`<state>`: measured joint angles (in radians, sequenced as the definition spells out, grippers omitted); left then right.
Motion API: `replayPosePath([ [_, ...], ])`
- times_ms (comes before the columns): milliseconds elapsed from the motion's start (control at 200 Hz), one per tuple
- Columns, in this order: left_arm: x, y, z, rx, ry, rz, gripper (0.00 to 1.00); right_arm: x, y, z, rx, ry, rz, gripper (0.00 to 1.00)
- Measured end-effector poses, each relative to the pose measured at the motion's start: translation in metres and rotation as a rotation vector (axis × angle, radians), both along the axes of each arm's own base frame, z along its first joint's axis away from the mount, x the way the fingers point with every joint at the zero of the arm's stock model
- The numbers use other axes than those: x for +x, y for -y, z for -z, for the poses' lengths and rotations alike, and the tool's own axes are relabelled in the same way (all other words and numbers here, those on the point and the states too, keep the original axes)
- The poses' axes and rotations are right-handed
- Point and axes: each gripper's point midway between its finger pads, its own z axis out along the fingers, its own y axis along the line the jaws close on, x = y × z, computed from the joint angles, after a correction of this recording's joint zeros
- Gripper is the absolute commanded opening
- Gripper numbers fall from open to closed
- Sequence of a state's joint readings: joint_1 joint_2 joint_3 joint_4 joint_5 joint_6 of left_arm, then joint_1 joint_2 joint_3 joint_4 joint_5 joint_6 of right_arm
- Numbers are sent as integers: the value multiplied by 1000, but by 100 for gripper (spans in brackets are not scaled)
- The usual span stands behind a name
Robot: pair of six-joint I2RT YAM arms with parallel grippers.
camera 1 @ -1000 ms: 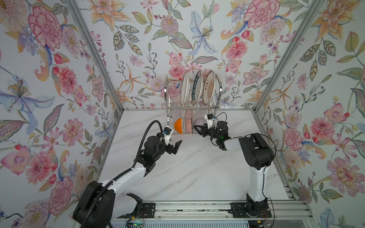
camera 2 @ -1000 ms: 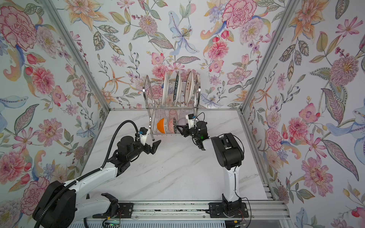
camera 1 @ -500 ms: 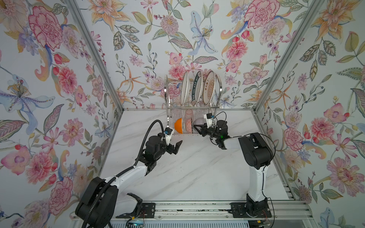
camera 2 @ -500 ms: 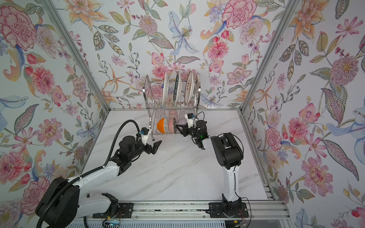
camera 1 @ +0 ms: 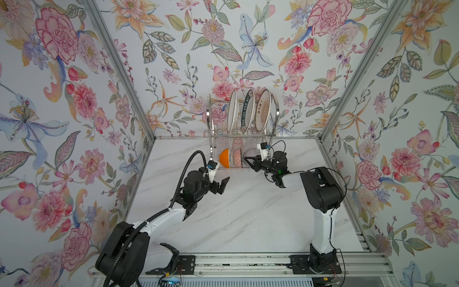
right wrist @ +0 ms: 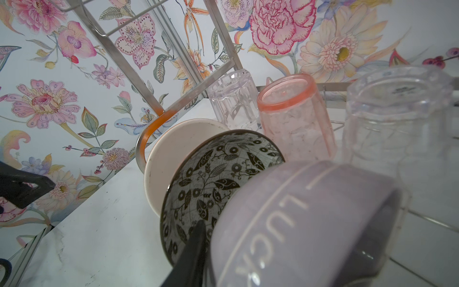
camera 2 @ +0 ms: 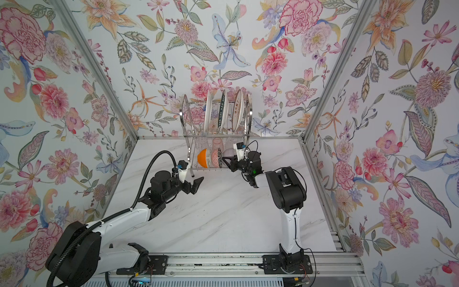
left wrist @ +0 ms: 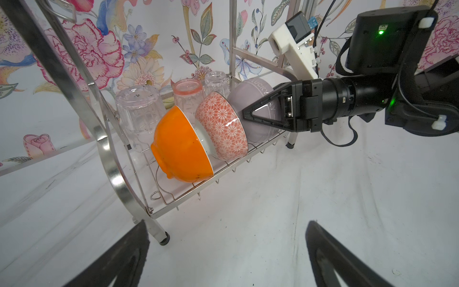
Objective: Unload the mixed dishes from the dish rack
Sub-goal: 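Close the right gripper on the rim of the lavender bowl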
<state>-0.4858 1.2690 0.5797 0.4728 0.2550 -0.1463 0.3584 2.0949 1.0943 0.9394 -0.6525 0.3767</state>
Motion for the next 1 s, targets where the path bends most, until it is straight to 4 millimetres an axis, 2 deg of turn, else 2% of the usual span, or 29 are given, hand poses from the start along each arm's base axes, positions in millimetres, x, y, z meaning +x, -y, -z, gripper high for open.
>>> replayPosePath([
  [405, -1, -2, -6, 0, 15, -3, 99, -6, -5, -1, 28, -18, -44, 19],
  [1001, -3, 0, -8, -3, 22, 3, 99, -10, -6, -2, 52, -29, -94, 16],
])
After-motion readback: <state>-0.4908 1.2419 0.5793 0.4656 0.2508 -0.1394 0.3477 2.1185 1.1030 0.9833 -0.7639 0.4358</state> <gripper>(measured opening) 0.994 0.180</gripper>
